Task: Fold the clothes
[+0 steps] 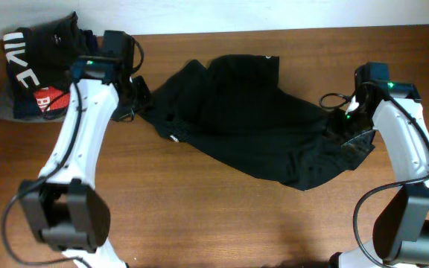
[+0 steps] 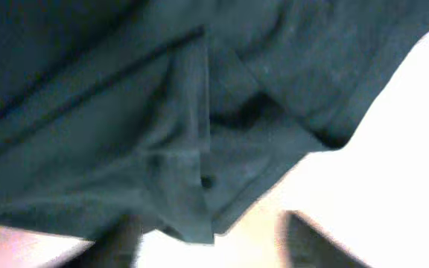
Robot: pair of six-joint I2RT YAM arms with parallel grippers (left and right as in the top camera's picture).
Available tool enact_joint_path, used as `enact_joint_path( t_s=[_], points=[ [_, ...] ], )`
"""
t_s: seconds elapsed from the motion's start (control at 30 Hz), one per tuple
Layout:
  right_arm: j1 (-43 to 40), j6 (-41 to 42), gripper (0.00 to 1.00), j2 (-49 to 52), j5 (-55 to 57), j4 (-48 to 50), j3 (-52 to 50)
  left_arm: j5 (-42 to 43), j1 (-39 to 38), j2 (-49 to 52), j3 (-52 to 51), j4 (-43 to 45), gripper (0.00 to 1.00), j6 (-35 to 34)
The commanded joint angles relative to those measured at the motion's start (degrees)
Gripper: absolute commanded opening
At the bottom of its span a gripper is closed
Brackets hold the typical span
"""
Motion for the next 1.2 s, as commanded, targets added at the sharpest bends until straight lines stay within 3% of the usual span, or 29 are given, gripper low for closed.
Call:
enact_joint_path(
  t_s=[0.0, 0.27, 0.4, 0.53, 0.67, 0.87, 1.17],
  points=[
    [0.35, -3.21, 0.82, -0.35, -0.68, -2.38, -0.26, -1.31, -0.09, 3.13, -0.5, 0.61, 0.02, 0.92],
    [2.38, -11.37, 0.8, -0.35, -7.76, -5.53, -0.31, -1.29, -0.09, 5.05, -0.5, 1.31, 0.02, 0.9],
    [4.66, -13.07, 0.71, -0.02, -7.78, -5.46, -0.33, -1.29, -0.09, 5.05, -0.5, 1.29, 0.01, 0.9],
    [7.41, -12.92, 0.67, 0.52, -7.76, -3.91, -2.14, -1.29, -0.09, 5.05, -0.5, 1.14, 0.02, 0.92],
    [7.8, -7.43, 0.67, 0.52, -5.57, -0.09, -6.73, -1.31, -0.09, 5.05, -0.5, 0.72, 0.02, 0.92],
    [7.39, -8.04, 0.65, 0.63, -5.55, 7.3, -12.57, -1.31, -0.09, 5.05, -0.5, 0.33, 0.02, 0.92],
    [7.39, -8.04, 0.65, 5.66, -4.07, 12.98, -12.87, -1.31, -0.09, 5.05, -0.5, -0.26, 0.02, 0.92]
  ],
)
